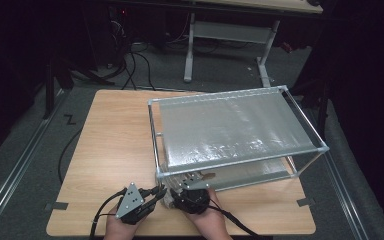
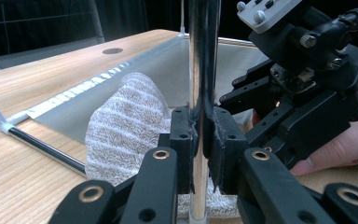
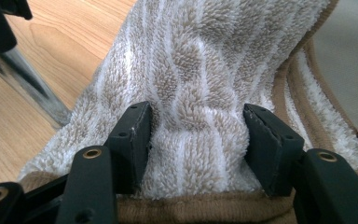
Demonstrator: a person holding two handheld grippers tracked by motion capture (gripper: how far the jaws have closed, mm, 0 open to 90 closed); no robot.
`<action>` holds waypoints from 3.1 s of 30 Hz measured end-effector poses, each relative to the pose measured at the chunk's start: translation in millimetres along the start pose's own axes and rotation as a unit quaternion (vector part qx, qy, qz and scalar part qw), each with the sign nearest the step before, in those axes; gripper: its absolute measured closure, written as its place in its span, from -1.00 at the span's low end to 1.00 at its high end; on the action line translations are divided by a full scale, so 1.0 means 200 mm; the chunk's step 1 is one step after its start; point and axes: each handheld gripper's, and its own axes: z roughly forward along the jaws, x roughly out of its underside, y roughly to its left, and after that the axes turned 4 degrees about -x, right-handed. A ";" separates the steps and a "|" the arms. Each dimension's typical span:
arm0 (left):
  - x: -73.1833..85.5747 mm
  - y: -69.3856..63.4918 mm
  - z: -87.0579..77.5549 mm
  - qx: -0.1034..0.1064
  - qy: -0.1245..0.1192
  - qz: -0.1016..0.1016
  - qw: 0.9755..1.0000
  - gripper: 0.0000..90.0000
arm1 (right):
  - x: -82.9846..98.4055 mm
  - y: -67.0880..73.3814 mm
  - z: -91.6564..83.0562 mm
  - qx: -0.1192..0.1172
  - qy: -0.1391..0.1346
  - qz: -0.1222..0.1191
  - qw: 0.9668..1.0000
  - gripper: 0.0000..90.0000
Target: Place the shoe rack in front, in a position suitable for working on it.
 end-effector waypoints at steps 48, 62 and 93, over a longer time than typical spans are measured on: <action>0.00 0.01 0.01 0.004 -0.008 0.007 1.000 0.80 | 0.11 -0.21 -0.38 -0.013 -0.066 0.012 0.998 0.65; -0.01 0.01 0.01 0.008 -0.007 0.006 1.000 0.80 | 0.25 -0.23 -0.70 -0.026 -0.125 0.000 0.992 0.64; -0.01 0.02 0.02 0.008 -0.015 0.018 1.000 0.80 | 0.14 -0.12 -1.10 -0.014 -0.257 -0.026 0.966 0.63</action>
